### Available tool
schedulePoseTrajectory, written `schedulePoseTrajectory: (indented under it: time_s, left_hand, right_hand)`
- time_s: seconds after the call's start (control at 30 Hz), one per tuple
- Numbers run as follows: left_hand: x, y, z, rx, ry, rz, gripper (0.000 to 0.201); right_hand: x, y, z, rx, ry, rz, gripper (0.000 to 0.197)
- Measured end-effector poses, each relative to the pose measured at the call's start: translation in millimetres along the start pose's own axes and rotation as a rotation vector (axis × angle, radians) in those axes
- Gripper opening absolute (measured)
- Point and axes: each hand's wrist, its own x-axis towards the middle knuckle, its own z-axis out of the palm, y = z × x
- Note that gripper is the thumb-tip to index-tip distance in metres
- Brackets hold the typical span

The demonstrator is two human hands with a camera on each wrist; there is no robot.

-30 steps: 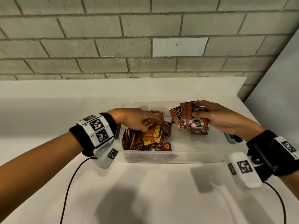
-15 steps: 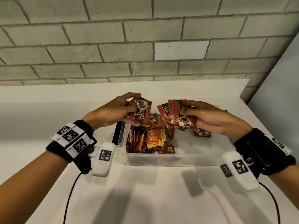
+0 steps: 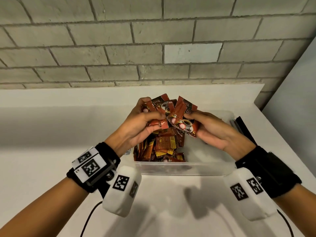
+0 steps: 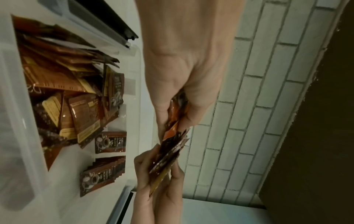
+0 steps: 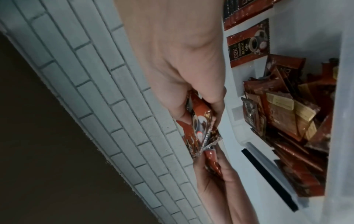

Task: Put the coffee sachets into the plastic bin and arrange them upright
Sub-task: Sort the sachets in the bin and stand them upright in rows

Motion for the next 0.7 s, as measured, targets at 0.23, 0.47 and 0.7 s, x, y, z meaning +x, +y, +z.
schedulePoseTrajectory:
  time_s: [0.23,0.47,0.7]
  left_hand:
    - [-1.6,-15.0,12.9,-0.118,0.097,0.143,0.059]
    - [-4.9,-21.8,14.7,-0.109,0.078,0.076,0.038]
    - [-8.0,-5.5,4.6,0.104,0.086,0.053,0.028]
  right_hand:
    - [-1.9,10.6,-0.2,0.173,0.076,0.014,0.037]
    - [-2.2,6.0,-5.6,0.082,0.111,-0.01,0.048]
    - [-9.5,-31.2,-24.4,-0.25,0.081,-0.075,0.035]
